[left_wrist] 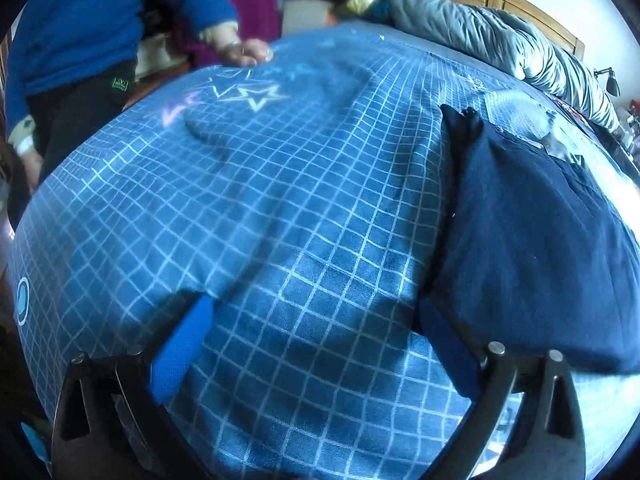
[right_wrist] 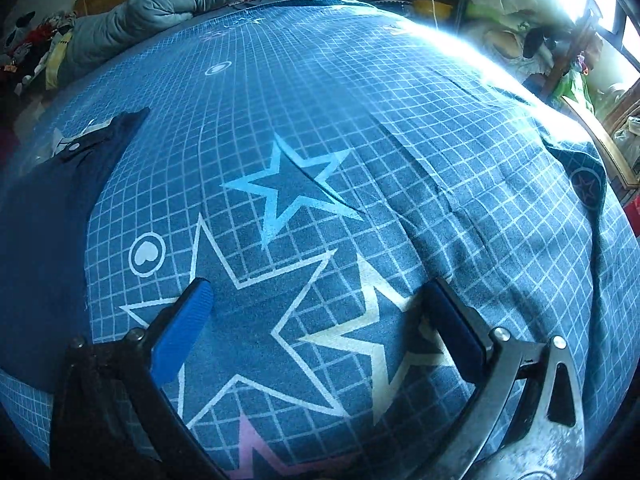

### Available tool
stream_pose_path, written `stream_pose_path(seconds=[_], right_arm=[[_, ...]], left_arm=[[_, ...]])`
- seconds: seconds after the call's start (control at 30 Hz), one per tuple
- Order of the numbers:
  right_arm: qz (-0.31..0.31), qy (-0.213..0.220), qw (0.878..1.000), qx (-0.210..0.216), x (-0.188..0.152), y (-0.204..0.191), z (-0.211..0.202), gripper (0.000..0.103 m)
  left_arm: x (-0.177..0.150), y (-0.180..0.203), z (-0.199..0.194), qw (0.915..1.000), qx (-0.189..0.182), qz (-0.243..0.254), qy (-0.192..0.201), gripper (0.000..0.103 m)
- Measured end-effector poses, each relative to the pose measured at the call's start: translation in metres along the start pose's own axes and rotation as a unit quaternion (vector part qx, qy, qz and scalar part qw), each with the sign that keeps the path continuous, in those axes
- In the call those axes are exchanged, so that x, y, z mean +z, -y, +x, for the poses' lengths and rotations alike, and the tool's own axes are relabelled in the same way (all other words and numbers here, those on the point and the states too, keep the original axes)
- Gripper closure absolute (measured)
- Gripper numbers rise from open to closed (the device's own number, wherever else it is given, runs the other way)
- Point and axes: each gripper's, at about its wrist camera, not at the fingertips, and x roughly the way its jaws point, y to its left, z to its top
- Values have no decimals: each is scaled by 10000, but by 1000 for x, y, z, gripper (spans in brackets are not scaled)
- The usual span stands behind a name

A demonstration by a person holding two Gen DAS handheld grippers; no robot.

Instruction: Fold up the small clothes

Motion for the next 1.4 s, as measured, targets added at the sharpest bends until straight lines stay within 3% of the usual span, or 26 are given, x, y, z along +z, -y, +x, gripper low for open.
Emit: stream_pose_path(seconds=[0.23,1.4], right_arm=[[-51,18,9999,-116,6,-7,5,0],[-17,40,9999,-103,6,-7,6,0]], left_arm=[[0,5,10,9998,210,54,1,0],[-1,4,13,9998,201,5,54,0]])
